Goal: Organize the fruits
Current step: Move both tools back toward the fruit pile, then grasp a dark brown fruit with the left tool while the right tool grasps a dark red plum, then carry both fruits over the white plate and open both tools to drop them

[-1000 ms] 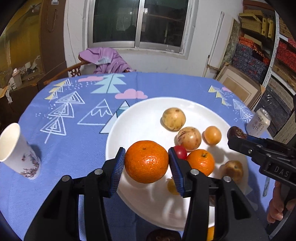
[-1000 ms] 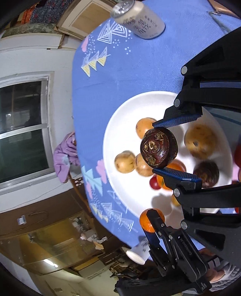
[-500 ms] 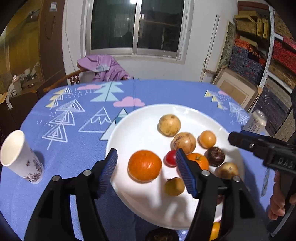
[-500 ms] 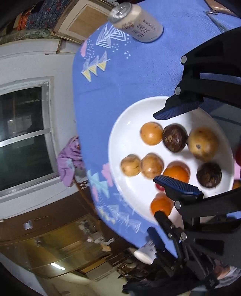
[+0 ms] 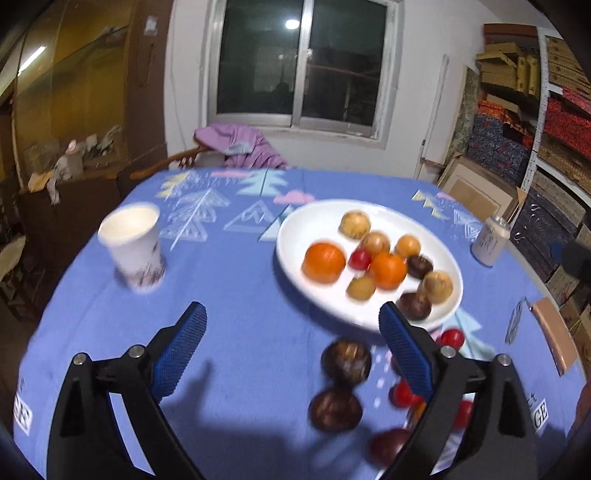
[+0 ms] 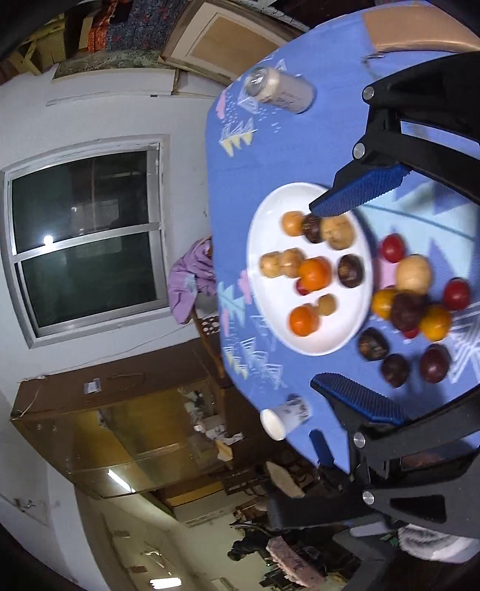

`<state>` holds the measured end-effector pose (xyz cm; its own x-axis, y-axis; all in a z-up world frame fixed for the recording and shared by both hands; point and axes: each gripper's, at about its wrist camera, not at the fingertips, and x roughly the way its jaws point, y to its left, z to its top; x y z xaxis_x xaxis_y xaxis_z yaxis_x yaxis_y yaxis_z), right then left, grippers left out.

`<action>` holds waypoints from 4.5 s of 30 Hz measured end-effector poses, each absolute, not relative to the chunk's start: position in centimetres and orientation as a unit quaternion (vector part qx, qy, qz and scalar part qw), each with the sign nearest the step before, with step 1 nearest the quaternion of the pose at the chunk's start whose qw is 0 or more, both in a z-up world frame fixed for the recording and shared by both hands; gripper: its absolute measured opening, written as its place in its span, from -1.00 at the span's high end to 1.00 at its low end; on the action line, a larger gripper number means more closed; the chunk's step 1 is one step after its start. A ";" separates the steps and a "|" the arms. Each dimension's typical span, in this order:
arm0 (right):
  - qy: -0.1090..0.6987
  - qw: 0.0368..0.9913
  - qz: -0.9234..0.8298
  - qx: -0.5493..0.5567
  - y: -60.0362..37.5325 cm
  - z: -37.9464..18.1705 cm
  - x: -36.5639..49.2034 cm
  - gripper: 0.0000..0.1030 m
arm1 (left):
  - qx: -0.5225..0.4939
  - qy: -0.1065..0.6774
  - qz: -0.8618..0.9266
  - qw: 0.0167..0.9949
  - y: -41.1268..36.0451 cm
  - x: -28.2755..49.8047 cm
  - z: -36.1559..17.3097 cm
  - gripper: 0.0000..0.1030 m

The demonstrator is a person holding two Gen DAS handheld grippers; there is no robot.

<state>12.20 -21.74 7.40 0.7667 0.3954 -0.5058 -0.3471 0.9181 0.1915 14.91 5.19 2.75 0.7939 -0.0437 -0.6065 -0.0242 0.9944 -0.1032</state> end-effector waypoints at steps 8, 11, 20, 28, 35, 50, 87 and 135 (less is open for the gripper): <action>0.324 0.936 0.140 -0.007 -22.1 1.6 11.6 -0.70 | -0.076 0.353 0.034 0.932 6.8 13.1 -1.0 -0.91; 0.320 0.938 0.135 -0.006 -22.0 1.2 11.5 -0.70 | -0.069 0.357 0.038 0.931 6.5 13.3 -1.5 -0.91; 0.301 0.938 0.153 -0.076 -19.0 0.4 10.4 -0.70 | -0.016 0.370 0.007 0.929 3.8 13.6 -2.1 -0.91; 0.331 0.931 0.148 -0.042 -20.0 -0.1 11.2 -0.70 | -0.005 0.400 -0.006 0.916 3.2 14.2 -3.4 -0.91; 0.344 0.927 0.149 -0.023 -20.3 -0.3 11.5 -0.70 | -0.006 0.428 -0.025 0.904 3.1 14.9 -4.3 -0.92; 0.341 0.927 0.155 -0.001 -21.2 0.4 11.4 -0.70 | -0.007 0.412 0.028 0.911 6.2 14.6 -3.6 -0.92; 0.317 0.931 0.166 -0.068 -18.6 0.1 10.2 -0.69 | -0.024 0.425 -0.015 0.905 6.0 16.2 -4.3 0.17; 0.314 0.935 0.166 -0.022 -19.0 1.7 10.4 0.23 | -0.002 0.344 -0.012 0.939 4.4 13.3 -0.9 0.17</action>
